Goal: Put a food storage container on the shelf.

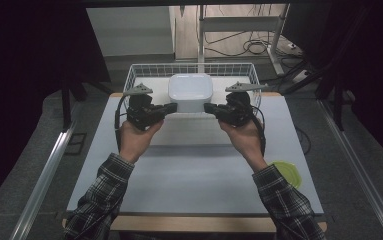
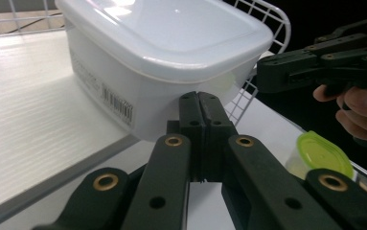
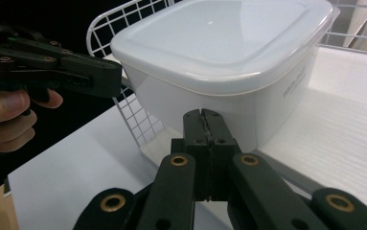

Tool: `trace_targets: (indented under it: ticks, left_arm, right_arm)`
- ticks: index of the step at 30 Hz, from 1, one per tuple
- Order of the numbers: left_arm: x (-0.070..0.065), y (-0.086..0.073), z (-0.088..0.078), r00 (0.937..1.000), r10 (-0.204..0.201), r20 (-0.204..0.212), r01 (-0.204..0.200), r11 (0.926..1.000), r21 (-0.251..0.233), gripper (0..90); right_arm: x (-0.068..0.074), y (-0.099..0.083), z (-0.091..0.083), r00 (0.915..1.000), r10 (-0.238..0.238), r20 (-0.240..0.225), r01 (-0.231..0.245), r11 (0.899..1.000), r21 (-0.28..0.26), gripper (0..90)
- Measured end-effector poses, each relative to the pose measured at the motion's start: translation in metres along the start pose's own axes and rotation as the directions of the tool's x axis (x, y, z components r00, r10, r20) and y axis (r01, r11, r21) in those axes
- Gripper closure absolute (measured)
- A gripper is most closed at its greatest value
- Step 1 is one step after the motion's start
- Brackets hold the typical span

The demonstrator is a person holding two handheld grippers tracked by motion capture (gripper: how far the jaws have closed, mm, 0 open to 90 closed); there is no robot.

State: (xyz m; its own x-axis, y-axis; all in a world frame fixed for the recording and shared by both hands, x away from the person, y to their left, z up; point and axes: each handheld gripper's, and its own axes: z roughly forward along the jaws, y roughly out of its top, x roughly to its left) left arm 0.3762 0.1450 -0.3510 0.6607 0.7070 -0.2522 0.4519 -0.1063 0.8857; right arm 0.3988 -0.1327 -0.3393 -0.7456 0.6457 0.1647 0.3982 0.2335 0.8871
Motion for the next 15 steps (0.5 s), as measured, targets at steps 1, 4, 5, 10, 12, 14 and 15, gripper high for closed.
trace_targets:
  ticks: [1, 4, 5, 10, 12, 14, 15]
  left_arm:
    - [0.001, 0.000, 0.001, 1.0000, -0.005, 0.003, 0.005, 1.0000, 0.000, 90.0]
    - [0.005, 0.002, 0.004, 0.9998, -0.019, -0.002, 0.019, 0.9998, -0.002, 90.0]
    - [0.006, 0.003, 0.004, 0.9997, -0.025, 0.001, 0.025, 0.9997, -0.001, 90.0]
    - [0.011, 0.006, 0.008, 0.9993, -0.036, -0.012, 0.036, 0.9993, -0.004, 90.0]
    - [0.013, 0.007, 0.010, 0.9991, -0.039, -0.015, 0.039, 0.9992, -0.004, 90.0]
    - [0.014, 0.008, 0.012, 0.9987, -0.050, -0.013, 0.050, 0.9987, -0.005, 90.0]
    - [0.015, 0.009, 0.012, 0.9986, -0.051, -0.013, 0.050, 0.9987, -0.004, 90.0]
  right_arm:
    - [0.000, 0.000, 0.001, 1.0000, 0.000, 0.005, 0.000, 1.000, 0.002, 90.0]
    - [-0.003, 0.002, 0.004, 0.9999, 0.005, 0.013, -0.005, 1.000, -0.003, 90.0]
    - [-0.004, 0.002, 0.004, 0.9998, 0.008, 0.015, -0.008, 1.000, -0.001, 90.0]
    - [-0.008, 0.005, 0.009, 0.9997, 0.013, 0.022, -0.013, 1.000, 0.002, 90.0]
    - [-0.009, 0.005, 0.011, 0.9996, 0.012, 0.026, -0.012, 1.000, 0.004, 90.0]
    - [-0.010, 0.006, 0.013, 0.9995, 0.012, 0.029, -0.012, 1.000, 0.006, 90.0]
    - [-0.011, 0.006, 0.014, 0.9994, 0.016, 0.031, -0.016, 1.000, 0.007, 90.0]
